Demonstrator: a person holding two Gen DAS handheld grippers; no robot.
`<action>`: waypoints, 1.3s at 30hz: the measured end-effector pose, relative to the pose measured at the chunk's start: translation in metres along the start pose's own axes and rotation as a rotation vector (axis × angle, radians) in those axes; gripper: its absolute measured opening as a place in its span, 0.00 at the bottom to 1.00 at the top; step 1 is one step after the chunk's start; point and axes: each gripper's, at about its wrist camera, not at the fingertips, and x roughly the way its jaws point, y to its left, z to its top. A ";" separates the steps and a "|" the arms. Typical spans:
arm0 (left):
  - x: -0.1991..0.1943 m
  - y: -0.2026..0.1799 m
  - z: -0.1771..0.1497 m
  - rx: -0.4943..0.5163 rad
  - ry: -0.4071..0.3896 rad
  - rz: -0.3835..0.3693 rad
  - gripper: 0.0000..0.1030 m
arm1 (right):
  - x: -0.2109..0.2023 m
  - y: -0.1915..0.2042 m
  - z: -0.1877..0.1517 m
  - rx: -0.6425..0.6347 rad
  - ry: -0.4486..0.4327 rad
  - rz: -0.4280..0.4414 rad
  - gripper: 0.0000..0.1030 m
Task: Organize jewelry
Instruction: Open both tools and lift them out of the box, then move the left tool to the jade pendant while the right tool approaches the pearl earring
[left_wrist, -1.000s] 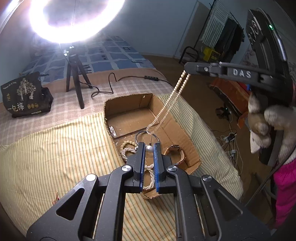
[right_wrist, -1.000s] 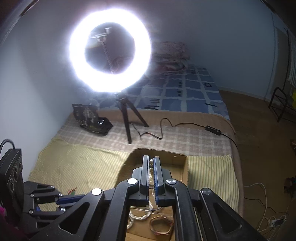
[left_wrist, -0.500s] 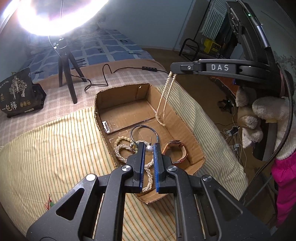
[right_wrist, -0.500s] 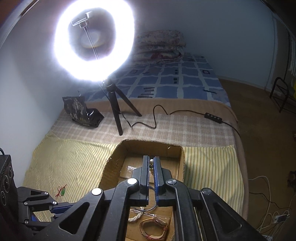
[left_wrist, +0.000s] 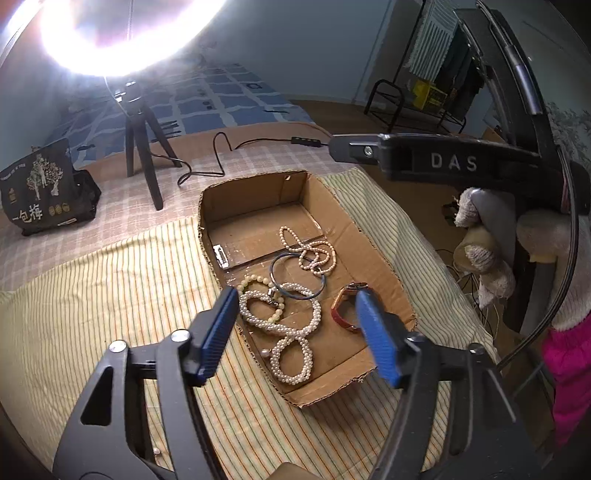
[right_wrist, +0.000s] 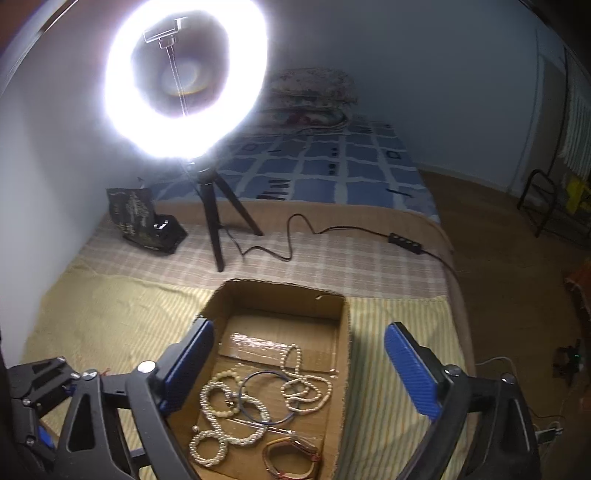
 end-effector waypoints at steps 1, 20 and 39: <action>-0.001 0.000 0.000 -0.001 -0.001 0.001 0.68 | -0.002 0.002 0.000 -0.005 -0.004 -0.007 0.95; -0.037 0.011 -0.009 0.016 -0.034 0.006 0.68 | -0.036 0.032 -0.005 -0.017 -0.034 -0.071 1.00; -0.103 0.097 -0.041 -0.050 -0.102 0.093 0.68 | -0.065 0.098 -0.034 -0.010 -0.081 -0.067 1.00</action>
